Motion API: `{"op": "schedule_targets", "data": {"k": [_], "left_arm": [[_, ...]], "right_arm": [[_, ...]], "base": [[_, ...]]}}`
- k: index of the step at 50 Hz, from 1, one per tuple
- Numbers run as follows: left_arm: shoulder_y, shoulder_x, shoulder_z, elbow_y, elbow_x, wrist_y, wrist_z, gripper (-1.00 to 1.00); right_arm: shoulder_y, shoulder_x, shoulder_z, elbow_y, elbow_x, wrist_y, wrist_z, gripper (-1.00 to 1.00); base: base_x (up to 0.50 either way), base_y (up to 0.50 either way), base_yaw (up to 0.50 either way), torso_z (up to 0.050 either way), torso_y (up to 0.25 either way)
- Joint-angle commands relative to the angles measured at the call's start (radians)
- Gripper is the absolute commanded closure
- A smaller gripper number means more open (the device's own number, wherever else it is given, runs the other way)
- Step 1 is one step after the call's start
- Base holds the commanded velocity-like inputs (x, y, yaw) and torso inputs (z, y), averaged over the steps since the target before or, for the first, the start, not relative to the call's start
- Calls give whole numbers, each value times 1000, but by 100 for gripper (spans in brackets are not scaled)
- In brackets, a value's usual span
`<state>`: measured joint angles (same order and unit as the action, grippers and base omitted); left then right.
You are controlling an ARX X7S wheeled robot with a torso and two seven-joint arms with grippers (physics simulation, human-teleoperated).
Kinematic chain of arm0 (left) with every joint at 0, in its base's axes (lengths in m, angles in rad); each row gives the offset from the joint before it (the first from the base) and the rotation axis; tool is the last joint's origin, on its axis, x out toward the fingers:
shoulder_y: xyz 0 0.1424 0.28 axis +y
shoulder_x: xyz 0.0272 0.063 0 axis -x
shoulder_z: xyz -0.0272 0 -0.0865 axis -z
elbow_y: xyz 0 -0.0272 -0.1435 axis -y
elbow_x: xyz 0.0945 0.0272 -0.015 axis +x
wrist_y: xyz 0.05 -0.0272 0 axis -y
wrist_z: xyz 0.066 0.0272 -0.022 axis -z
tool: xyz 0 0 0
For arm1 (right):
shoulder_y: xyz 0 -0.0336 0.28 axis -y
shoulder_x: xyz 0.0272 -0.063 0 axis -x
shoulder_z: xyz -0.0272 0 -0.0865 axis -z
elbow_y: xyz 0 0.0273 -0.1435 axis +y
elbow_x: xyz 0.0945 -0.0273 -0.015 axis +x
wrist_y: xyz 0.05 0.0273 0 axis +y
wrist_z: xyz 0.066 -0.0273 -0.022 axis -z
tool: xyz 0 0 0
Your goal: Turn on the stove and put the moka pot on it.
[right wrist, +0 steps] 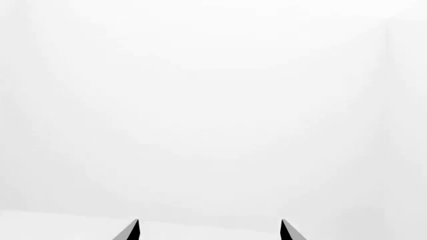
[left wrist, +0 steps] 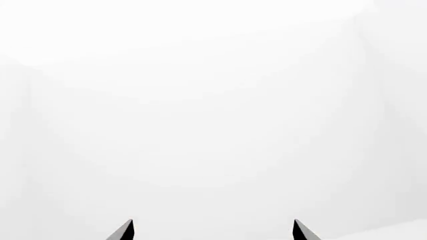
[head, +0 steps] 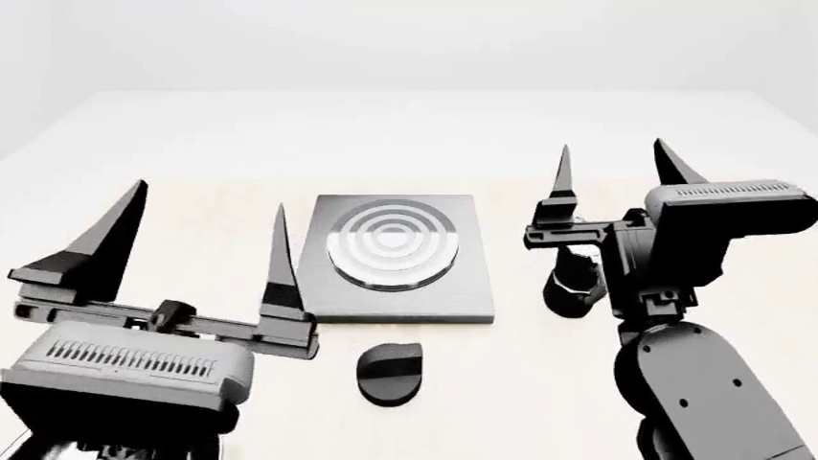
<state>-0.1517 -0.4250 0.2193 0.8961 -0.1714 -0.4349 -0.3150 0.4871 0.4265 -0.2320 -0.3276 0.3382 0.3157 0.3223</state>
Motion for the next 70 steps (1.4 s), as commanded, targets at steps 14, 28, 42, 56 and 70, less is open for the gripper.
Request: {"op": "schedule_targets", "data": {"k": [14,28,42,56,70], "left_arm": [[3,-494,207,151,-123,238,-550,-100],[-273,-673,564,146,-180,314,-807,-100],[-269,-669,583,111,-174,359,-805,-100],[-275,-665,590,104,-178,369,-801,-100],[-268,-664,595,87,-173,397,-799,-100]], "right_arm": [[155,-114,-15,563,-5,-146,-93,-100],[161,-130,-6,779,-30,-257,-107,-100],[133,-131,-11,858,-45,-313,-111,-100],[123,-136,-12,908,-47,-349,-118,-100],[106,-129,-7,917,-40,-358,-117,-100]], "base": [[0,0,0,0,0],[0,0,0,0,0],[0,0,0,0,0],[0,0,0,0,0],[0,0,0,0,0]]}}
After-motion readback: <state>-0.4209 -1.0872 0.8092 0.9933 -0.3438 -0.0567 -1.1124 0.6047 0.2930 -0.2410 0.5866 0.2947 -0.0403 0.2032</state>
